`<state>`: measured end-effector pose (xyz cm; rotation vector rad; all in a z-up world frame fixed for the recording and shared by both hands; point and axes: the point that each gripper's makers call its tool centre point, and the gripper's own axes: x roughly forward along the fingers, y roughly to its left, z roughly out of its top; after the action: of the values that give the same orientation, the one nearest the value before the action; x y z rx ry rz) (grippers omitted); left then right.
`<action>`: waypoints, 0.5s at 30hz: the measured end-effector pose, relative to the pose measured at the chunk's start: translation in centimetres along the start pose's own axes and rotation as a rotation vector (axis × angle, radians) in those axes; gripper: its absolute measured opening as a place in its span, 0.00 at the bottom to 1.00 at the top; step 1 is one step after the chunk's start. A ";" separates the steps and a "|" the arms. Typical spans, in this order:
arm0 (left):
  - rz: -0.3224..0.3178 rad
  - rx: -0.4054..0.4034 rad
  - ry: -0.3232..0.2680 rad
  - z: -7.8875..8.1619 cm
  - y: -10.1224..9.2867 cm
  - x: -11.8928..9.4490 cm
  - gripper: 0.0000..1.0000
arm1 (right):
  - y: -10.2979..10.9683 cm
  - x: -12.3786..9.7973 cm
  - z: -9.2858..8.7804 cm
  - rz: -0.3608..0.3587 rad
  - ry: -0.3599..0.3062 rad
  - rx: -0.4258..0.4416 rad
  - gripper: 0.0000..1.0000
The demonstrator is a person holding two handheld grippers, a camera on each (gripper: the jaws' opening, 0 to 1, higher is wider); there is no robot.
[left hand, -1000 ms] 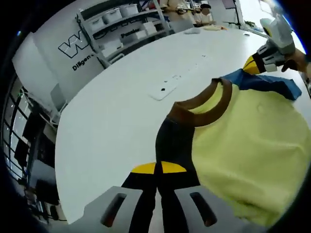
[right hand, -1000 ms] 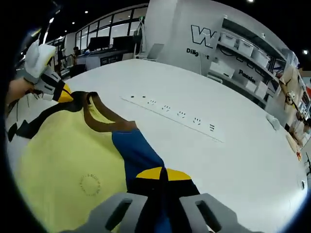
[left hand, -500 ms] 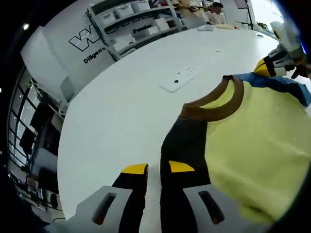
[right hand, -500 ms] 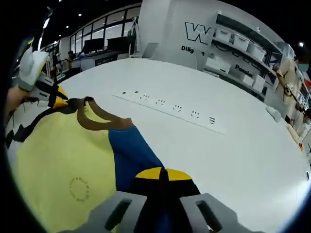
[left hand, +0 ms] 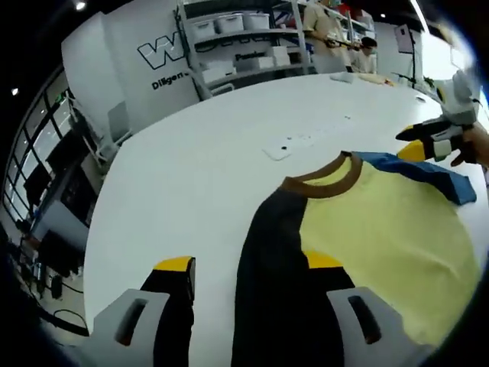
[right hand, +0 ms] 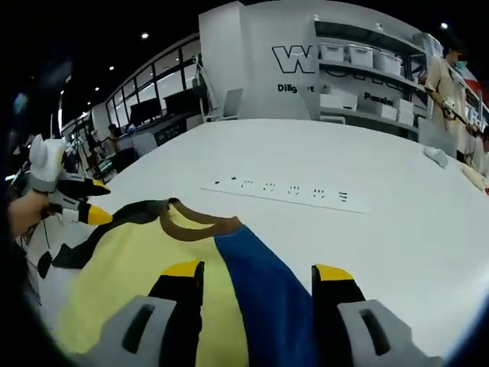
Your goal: Fold the garment on the visible template until the final outline fits inside the template.
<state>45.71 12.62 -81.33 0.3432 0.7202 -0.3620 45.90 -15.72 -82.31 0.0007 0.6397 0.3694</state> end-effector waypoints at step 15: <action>-0.048 -0.002 -0.027 -3.8 -3.3 -6.7 0.79 | 6.2 -5.6 -0.9 0.122 -0.026 -0.074 0.89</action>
<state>37.46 12.70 -79.96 0.3188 0.7037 -0.4109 39.12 -11.95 -79.06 -0.0259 0.6017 0.5099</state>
